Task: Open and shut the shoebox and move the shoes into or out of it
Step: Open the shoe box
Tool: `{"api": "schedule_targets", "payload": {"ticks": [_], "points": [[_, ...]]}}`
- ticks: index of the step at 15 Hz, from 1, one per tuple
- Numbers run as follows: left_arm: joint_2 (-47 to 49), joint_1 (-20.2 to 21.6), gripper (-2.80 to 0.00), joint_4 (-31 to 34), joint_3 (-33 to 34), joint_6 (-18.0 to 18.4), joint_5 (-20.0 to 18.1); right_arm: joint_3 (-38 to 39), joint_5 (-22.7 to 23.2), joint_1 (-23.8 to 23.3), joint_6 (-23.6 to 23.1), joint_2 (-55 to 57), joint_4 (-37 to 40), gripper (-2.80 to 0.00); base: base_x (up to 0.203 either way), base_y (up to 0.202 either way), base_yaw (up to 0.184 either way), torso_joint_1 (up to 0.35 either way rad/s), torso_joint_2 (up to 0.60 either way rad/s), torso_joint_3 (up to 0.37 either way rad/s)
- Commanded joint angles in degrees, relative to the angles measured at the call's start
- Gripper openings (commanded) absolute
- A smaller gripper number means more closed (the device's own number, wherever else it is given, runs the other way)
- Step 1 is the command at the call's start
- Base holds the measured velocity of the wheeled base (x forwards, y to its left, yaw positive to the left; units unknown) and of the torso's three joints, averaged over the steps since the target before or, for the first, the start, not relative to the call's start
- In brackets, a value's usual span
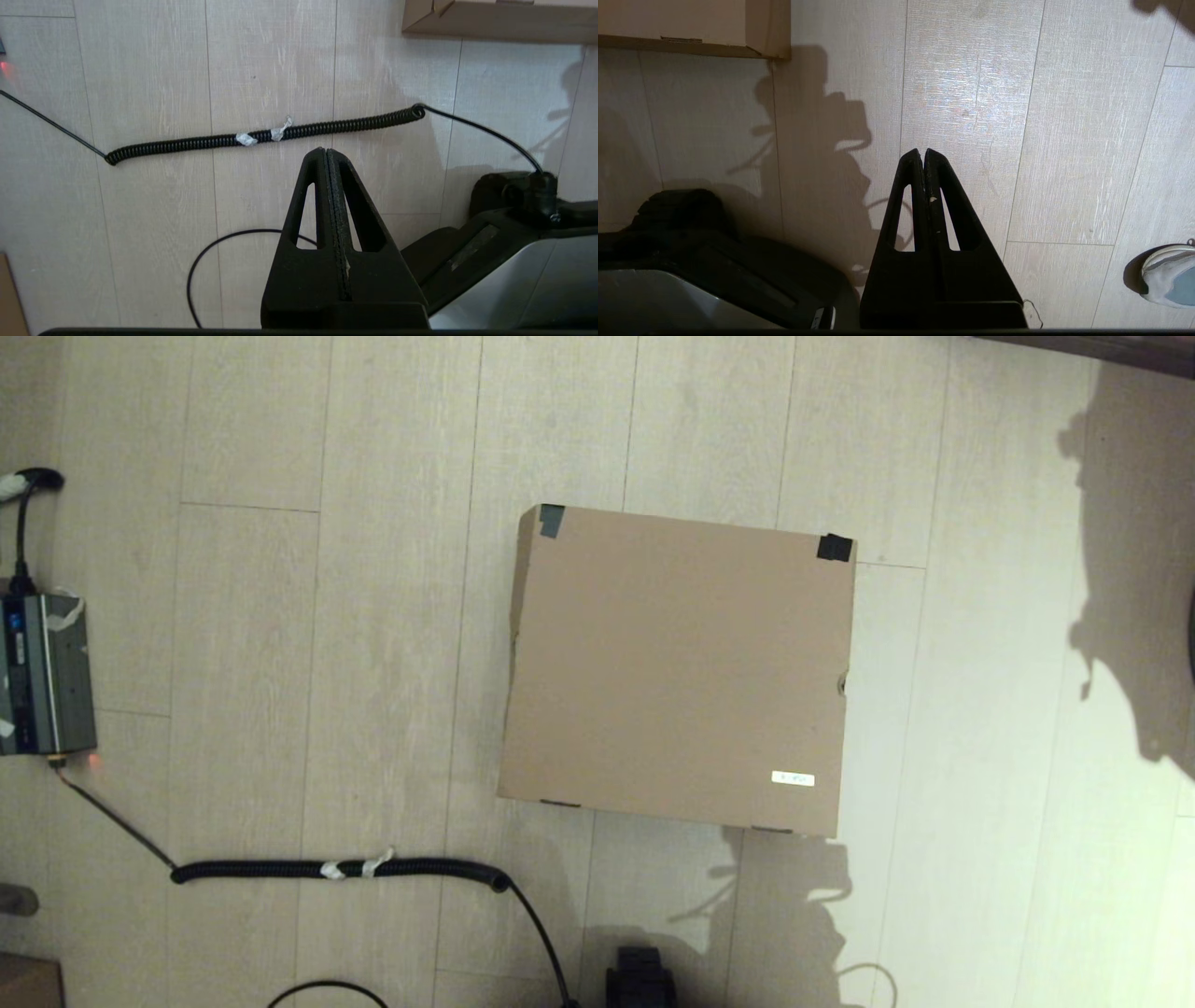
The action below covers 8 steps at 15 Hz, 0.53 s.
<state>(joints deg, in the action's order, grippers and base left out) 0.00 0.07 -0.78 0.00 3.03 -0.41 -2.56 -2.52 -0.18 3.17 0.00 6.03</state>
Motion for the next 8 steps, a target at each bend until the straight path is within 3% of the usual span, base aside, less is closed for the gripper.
{"api": "schedule_targets", "payload": {"ticks": [1,4,6,8], "points": [[0.13,0.01,-2.80,-0.03,-1.21,-0.13,-0.21,-1.28,0.06,0.01,0.02,0.16,-0.06,-2.80,0.000,0.000,0.000,0.000,0.00,0.000],[8.81,-0.33,-2.80,1.47,-16.01,-3.06,-1.59,-12.90,1.57,0.01,1.61,7.25,0.74,-2.80,0.000,0.000,0.000,0.000,0.00,0.000],[23.28,-1.31,-2.80,2.15,-28.36,-9.26,-4.22,-19.23,4.65,0.01,5.81,20.90,0.91,-2.80,0.000,0.000,0.000,0.000,0.00,0.000],[38.04,-2.20,-2.80,1.80,-35.82,-16.26,-8.54,-24.39,8.33,0.01,10.55,36.42,-0.60,-2.80,0.000,0.000,0.000,0.000,0.00,0.000]]}}
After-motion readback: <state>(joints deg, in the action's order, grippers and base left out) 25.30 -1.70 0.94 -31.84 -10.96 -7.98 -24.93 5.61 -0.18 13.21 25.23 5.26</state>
